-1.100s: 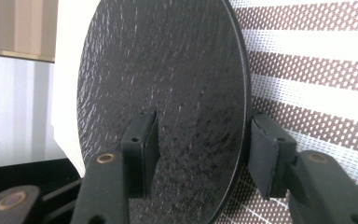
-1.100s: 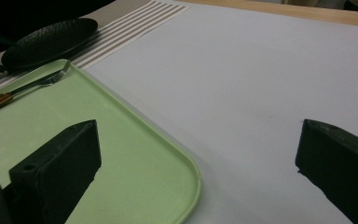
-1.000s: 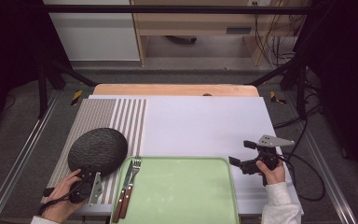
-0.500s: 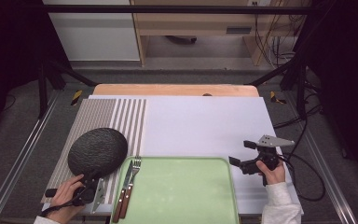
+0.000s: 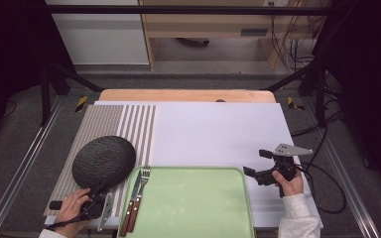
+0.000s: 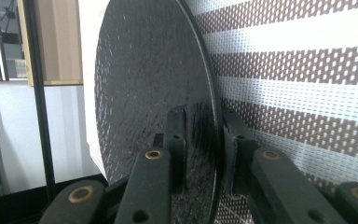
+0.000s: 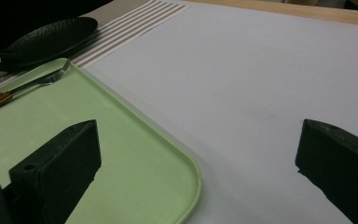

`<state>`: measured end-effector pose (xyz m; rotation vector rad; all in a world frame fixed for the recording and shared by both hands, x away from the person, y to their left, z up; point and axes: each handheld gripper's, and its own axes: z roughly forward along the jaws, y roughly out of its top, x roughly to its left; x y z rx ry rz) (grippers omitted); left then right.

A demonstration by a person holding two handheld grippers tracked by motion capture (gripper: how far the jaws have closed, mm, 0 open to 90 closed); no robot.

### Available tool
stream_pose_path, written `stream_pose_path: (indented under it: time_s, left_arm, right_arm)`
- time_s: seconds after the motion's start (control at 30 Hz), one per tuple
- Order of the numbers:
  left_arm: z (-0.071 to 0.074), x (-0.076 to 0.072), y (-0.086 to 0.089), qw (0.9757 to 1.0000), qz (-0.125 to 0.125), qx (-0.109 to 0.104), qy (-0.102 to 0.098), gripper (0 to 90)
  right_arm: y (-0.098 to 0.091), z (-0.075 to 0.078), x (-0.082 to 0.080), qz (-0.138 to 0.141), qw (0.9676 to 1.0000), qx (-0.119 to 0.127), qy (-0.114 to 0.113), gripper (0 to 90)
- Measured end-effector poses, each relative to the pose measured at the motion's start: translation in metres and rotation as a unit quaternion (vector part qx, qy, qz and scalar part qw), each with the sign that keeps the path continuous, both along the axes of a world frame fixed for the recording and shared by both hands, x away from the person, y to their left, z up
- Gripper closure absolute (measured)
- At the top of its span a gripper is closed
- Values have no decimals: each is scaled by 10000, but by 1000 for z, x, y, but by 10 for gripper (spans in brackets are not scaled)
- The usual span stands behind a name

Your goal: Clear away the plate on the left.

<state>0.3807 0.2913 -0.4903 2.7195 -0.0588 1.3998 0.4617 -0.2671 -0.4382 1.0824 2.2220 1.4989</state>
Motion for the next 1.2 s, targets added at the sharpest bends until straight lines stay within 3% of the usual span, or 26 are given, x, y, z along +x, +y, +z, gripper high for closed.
stream_pose_path:
  time_s: [0.77,1.2]
  left_arm:
    - [-2,1,0,10000,12,11,-48,778]
    - [7,-2,1,9992,33,-102,-383,836]
  right_arm:
    - [1,0,0,9,10000,-18,7,6]
    - [1,0,0,2,10000,-29,10,6]
